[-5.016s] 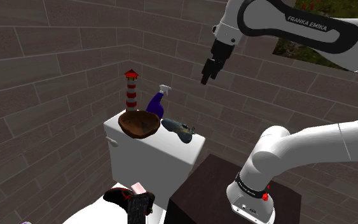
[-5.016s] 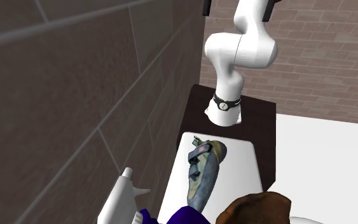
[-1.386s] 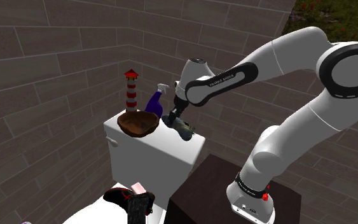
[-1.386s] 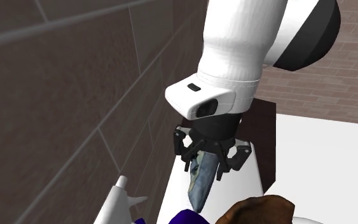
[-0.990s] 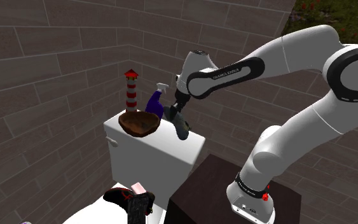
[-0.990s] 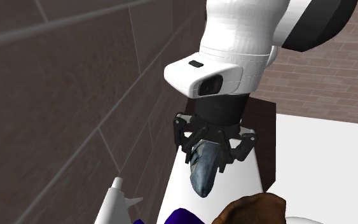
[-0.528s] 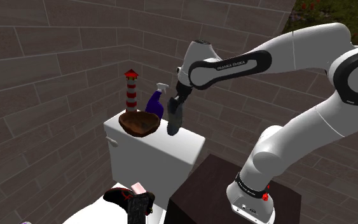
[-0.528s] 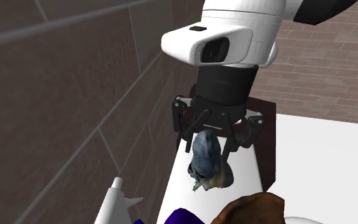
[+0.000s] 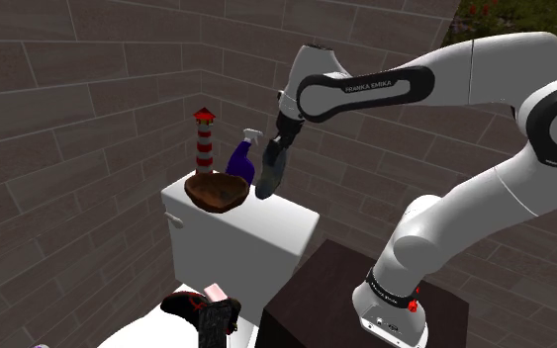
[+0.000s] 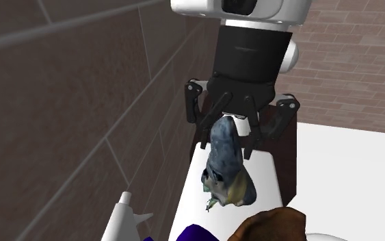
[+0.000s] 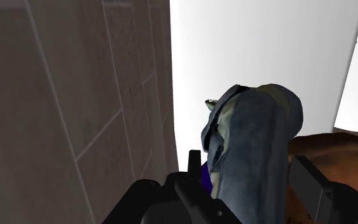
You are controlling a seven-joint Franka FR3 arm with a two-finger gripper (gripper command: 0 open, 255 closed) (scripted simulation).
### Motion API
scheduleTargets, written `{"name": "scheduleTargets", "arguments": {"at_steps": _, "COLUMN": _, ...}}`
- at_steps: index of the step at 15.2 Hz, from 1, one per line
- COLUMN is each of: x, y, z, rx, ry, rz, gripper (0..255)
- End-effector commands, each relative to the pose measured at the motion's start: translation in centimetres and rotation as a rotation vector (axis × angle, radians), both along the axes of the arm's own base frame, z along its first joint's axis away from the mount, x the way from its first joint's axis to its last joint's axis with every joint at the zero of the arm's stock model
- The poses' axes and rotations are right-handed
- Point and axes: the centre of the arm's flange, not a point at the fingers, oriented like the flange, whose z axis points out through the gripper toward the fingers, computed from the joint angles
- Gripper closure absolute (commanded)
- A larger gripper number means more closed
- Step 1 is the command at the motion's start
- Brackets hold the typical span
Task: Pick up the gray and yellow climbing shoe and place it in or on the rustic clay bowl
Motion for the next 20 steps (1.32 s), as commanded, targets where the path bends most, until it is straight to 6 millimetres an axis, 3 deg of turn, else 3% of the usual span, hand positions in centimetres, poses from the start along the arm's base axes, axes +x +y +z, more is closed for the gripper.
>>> {"name": "scheduleTargets", "arguments": {"at_steps": 1, "x": 0.0, "y": 0.0, "z": 1.1, "rx": 0.0, "ry": -0.001, "rz": 0.0, "gripper": 255}}
{"name": "scheduleTargets", "arguments": {"at_steps": 5, "x": 0.0, "y": 0.0, "z": 3.2, "rx": 0.0, "ry": -0.001, "rz": 0.0, "gripper": 255}}
{"name": "scheduleTargets", "arguments": {"at_steps": 20, "x": 12.5, "y": 15.3, "z": 4.4, "rx": 0.0, "ry": -0.001, "rz": 0.0, "gripper": 255}}
